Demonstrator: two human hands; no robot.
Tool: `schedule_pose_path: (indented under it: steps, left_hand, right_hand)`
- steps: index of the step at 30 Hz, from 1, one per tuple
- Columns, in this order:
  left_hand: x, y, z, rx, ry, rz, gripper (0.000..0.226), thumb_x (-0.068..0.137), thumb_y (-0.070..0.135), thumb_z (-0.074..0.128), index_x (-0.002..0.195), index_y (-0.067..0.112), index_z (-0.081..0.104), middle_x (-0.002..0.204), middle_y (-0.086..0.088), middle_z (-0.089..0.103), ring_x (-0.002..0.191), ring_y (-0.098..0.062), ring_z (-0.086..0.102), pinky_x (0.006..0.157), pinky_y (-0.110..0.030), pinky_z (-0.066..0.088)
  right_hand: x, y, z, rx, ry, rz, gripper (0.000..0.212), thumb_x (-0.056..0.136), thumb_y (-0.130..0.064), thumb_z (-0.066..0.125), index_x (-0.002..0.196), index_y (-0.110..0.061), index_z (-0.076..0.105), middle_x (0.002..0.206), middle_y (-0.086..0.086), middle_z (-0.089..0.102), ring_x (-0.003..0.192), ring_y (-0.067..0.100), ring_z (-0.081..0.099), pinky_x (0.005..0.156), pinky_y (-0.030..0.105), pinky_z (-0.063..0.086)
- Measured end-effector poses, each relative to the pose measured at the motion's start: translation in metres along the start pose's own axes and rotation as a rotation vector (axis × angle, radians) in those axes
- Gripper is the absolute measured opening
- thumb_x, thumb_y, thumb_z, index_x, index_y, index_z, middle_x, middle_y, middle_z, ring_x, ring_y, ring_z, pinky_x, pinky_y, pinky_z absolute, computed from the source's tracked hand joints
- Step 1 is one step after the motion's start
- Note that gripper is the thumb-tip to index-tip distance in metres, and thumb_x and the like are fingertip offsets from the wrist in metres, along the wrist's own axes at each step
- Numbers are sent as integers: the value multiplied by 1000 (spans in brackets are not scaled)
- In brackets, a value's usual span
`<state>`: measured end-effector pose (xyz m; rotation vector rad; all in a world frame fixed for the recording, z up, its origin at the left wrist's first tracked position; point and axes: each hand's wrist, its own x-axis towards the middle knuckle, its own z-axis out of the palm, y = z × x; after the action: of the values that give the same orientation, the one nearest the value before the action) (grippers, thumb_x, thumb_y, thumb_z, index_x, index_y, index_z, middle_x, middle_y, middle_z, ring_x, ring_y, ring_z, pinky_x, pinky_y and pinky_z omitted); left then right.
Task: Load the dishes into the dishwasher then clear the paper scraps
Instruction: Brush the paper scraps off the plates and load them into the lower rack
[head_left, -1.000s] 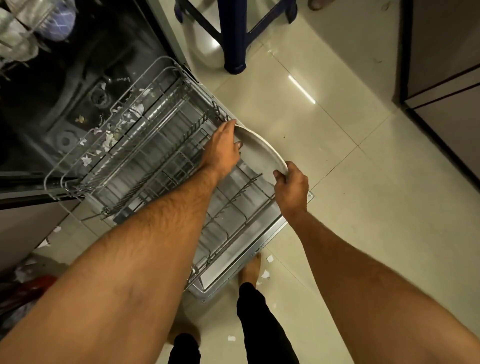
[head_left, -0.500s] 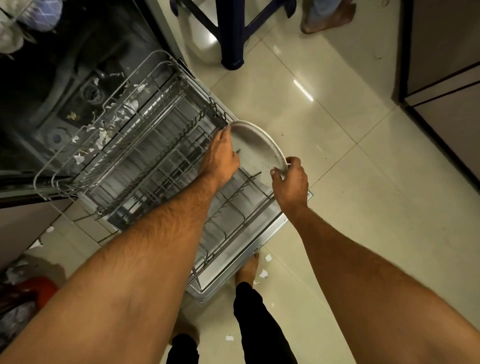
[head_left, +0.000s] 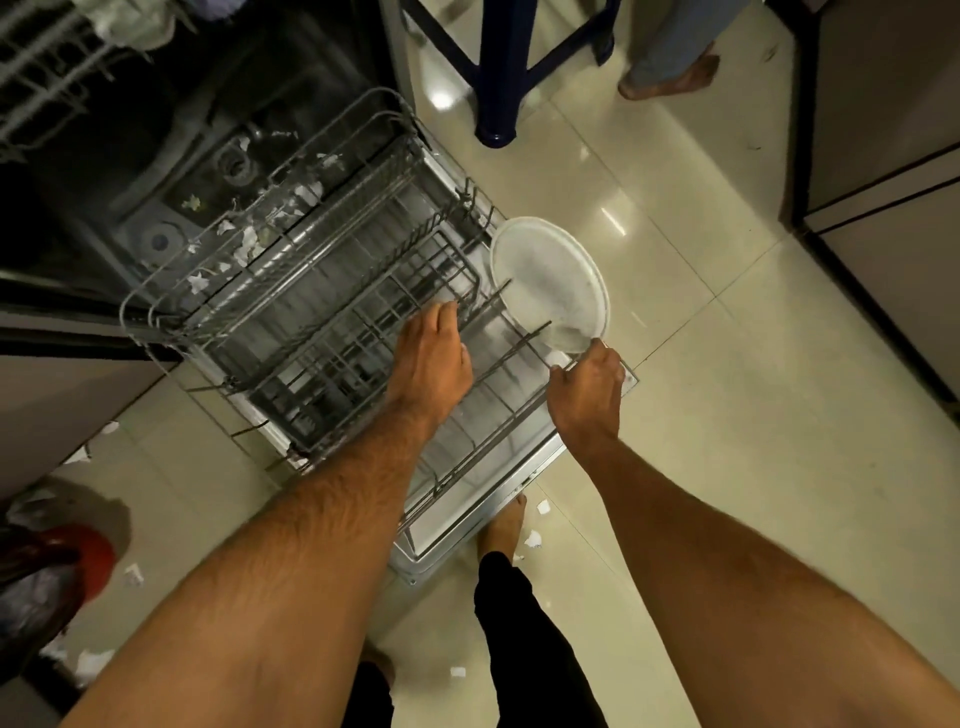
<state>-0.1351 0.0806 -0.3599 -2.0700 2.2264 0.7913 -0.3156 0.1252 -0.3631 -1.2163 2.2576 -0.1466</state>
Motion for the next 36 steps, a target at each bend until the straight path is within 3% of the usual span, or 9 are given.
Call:
schedule_pose_path:
  steps: [5, 9, 13, 18, 27, 36]
  left_hand:
    - [-69, -45, -44, 121, 69, -6, 58, 95, 26, 52, 147, 4, 39, 147, -16, 47, 136, -29, 44, 118, -45, 32]
    - [-130, -87, -107, 156, 208, -68, 51, 94, 26, 51, 140, 5, 46, 136, -14, 54, 128, -29, 50, 118, -47, 32]
    - [-198, -129, -182, 207, 341, -137, 53, 95, 29, 52, 139, 1, 44, 136, -18, 53, 130, -32, 47, 120, -47, 27]
    - [-292, -183, -275, 226, 464, -282, 61, 98, 31, 45, 148, -2, 38, 152, -21, 42, 147, -33, 32, 124, -47, 17]
    - [-447, -293, -422, 185, 689, -507, 65, 96, 31, 50, 149, -2, 36, 154, -22, 39, 148, -32, 30, 125, -45, 16]
    - [-531, -393, -517, 145, 867, -746, 66, 94, 32, 53, 148, -3, 38, 152, -24, 41, 146, -35, 33, 124, -46, 18]
  right_hand:
    - [-65, -44, 5, -146, -4, -256, 58, 96, -23, 64, 144, -2, 40, 140, 18, 45, 130, 34, 41, 108, 41, 40]
    - [-130, -108, -2, -320, 37, -535, 69, 96, -27, 62, 151, -1, 31, 148, 20, 39, 138, 35, 37, 120, 43, 32]
    - [-204, -181, -16, -420, 35, -735, 68, 102, -31, 49, 156, -1, 20, 157, 23, 31, 148, 37, 28, 125, 48, 23]
    - [-317, -273, -37, -436, 93, -924, 67, 104, -37, 44, 157, -2, 21, 162, 22, 27, 152, 35, 24, 125, 49, 22]
    - [-493, -450, -45, -354, 150, -1263, 68, 100, -36, 56, 154, -2, 32, 158, 23, 34, 150, 38, 27, 123, 51, 25]
    - [-607, -590, -33, -328, 188, -1513, 69, 99, -35, 58, 154, 0, 34, 156, 24, 37, 148, 39, 31, 123, 50, 25]
